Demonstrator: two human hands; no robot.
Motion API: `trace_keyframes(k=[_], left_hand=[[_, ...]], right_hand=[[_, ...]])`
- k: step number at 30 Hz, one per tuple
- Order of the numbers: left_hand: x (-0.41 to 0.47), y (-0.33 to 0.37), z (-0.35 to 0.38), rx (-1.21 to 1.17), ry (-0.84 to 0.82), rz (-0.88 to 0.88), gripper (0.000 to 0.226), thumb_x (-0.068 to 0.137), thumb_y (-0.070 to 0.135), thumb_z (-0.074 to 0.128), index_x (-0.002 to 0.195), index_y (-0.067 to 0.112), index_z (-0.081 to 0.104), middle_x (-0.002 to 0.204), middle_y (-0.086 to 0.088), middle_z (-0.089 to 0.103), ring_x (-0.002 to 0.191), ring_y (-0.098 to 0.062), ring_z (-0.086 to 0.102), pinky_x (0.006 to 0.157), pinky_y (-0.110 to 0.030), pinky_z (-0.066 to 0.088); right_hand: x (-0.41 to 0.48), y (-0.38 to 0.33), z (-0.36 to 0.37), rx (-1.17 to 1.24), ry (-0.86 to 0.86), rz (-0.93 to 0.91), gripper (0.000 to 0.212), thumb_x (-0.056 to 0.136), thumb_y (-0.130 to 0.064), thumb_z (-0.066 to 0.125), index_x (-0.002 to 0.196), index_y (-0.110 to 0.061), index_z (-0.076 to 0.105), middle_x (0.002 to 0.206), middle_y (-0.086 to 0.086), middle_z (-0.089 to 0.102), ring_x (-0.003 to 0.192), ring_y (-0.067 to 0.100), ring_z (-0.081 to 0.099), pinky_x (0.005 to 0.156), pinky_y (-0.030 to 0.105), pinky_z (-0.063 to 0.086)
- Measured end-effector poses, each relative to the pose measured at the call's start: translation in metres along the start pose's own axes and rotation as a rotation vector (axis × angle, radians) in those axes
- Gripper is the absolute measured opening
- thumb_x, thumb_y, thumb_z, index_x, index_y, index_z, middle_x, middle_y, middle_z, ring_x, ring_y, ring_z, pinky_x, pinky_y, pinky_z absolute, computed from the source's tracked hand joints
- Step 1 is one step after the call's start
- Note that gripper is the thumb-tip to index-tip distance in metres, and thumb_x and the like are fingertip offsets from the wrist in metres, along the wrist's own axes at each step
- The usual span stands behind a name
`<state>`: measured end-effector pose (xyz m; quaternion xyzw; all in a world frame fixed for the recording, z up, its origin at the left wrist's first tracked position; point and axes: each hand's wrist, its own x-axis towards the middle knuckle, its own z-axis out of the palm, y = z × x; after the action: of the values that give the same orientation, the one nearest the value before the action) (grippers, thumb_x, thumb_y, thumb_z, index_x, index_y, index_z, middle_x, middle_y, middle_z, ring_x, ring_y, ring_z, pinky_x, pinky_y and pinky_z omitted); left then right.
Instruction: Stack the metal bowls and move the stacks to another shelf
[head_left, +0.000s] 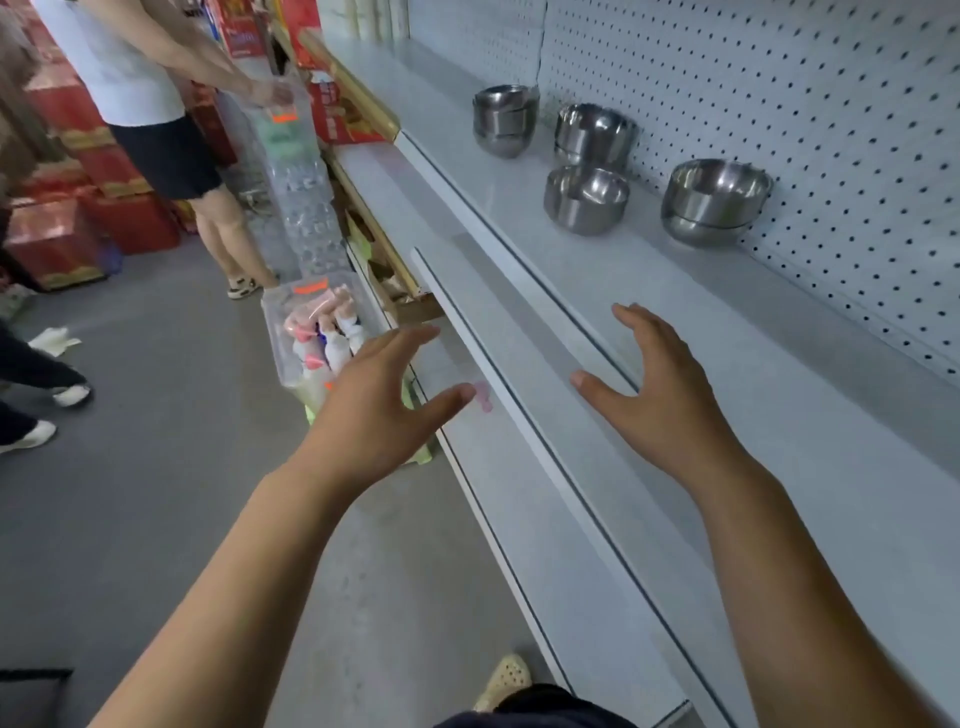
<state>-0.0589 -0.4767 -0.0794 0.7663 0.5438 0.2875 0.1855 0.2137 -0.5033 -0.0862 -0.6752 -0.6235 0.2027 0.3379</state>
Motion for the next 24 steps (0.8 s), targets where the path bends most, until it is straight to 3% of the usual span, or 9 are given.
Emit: trace_keyframes(k=[5,9,11,18,24], left_hand=[[0.067,-0.014,0.016,-0.043,0.022,0.030,0.068,0.086,0.055,0.070,0.143,0.020,0.054,0.143,0.006,0.058,0.134,-0.015,0.050,0.103,-0.022,0.034],[0.100,-0.033,0.034,-0.072,-0.049,0.041,0.069,0.085,0.056,0.070,0.143,0.023,0.053,0.145,0.008,0.056,0.138,-0.012,0.047,0.105,-0.016,0.030],[0.126,-0.041,0.037,-0.077,-0.083,0.062,0.070,0.086,0.057,0.069,0.145,0.024,0.052,0.148,0.008,0.054,0.140,-0.012,0.045,0.107,-0.020,0.031],[0.239,-0.053,0.046,-0.072,-0.208,0.251,0.076,0.089,0.065,0.061,0.152,0.030,0.040,0.157,0.007,0.044,0.144,-0.015,0.041,0.113,-0.032,0.035],[0.331,-0.053,0.072,-0.157,-0.342,0.397,0.083,0.089,0.060,0.068,0.156,0.028,0.031,0.162,0.005,0.035,0.145,-0.016,0.038,0.107,-0.024,0.030]], right_hand=[[0.066,0.003,0.010,0.031,0.054,0.008,0.074,0.095,-0.040,0.071,0.158,-0.031,0.032,0.167,-0.011,0.026,0.151,0.007,0.026,0.113,0.019,0.024],[0.107,0.010,0.017,0.065,0.151,0.059,0.071,0.096,-0.037,0.070,0.156,-0.032,0.033,0.166,-0.009,0.027,0.151,0.011,0.028,0.121,0.031,0.030],[0.123,0.014,0.020,0.056,0.174,0.089,0.072,0.096,-0.036,0.070,0.156,-0.030,0.033,0.166,-0.008,0.028,0.152,0.011,0.028,0.122,0.033,0.030],[0.168,0.026,0.040,0.056,0.308,0.266,0.072,0.095,-0.039,0.071,0.156,-0.029,0.033,0.163,-0.008,0.032,0.150,0.009,0.030,0.122,0.033,0.030],[0.191,0.032,0.064,0.109,0.468,0.431,0.078,0.096,-0.037,0.070,0.160,-0.028,0.026,0.162,-0.003,0.034,0.148,0.013,0.034,0.112,0.024,0.029]])
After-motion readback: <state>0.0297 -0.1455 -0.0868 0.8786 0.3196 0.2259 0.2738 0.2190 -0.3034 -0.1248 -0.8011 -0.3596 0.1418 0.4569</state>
